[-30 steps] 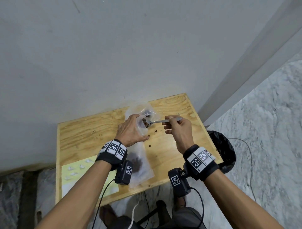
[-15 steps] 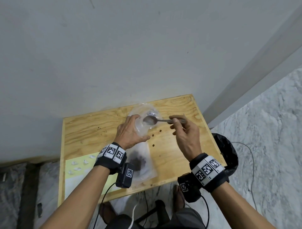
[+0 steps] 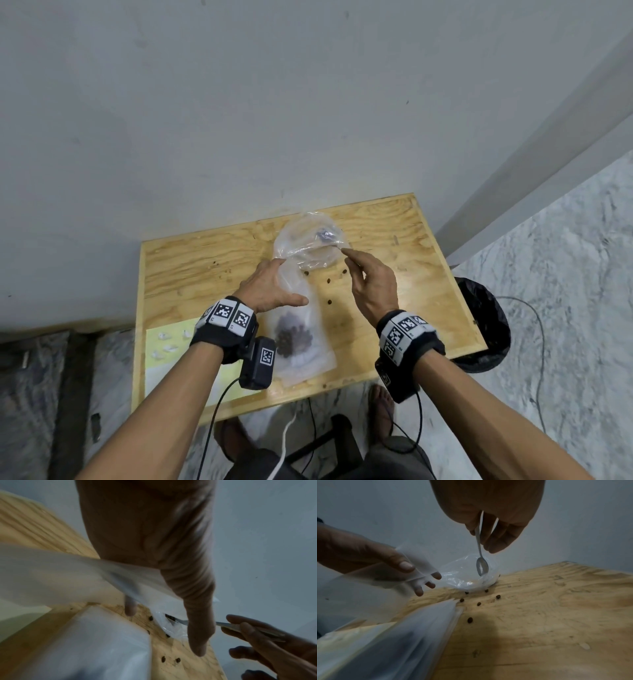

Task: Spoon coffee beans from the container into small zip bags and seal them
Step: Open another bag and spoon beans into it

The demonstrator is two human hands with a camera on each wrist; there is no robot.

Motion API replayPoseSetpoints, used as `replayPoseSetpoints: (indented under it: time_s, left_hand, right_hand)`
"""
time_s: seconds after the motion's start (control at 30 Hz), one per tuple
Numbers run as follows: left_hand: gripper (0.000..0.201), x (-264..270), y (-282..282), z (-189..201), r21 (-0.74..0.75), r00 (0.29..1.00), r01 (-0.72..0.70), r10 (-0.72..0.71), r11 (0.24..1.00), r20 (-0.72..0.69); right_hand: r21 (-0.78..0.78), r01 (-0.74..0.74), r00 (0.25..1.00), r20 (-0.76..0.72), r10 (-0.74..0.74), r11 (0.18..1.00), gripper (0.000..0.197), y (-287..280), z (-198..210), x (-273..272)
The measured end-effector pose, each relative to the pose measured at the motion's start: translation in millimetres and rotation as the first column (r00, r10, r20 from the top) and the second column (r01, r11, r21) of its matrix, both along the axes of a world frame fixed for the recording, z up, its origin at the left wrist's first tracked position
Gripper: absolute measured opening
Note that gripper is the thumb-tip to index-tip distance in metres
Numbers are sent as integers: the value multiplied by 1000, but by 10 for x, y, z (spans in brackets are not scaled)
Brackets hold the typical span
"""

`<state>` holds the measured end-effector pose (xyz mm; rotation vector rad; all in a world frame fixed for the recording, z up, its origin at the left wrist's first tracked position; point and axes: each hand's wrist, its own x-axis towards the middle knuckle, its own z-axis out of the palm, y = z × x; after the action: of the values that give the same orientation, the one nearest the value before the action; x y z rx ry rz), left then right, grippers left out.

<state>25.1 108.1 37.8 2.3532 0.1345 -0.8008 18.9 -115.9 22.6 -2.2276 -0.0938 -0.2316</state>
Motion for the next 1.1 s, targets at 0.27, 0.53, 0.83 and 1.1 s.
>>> replayPoseSetpoints:
  time_s: [0.27, 0.53, 0.83, 1.1]
  left_hand:
    - [71, 241, -184, 117, -250, 991, -116, 129, 961, 35]
    - [115, 389, -316, 181, -140, 979, -87, 110, 986, 169]
    - [95, 332, -532, 465, -42, 946, 69, -53, 997, 319]
    - [91, 357, -630, 561, -17, 911, 163, -144, 986, 386]
  right_hand:
    - [-202, 9, 992, -118, -33, 979, 28, -29, -112, 221]
    - [-107, 60, 994, -80, -68, 992, 25, -145, -7, 354]
    - [-49, 157, 983, -94, -161, 986, 28, -47, -92, 384]
    - [-22, 241, 943, -231, -240, 970, 28, 23, -159, 364]
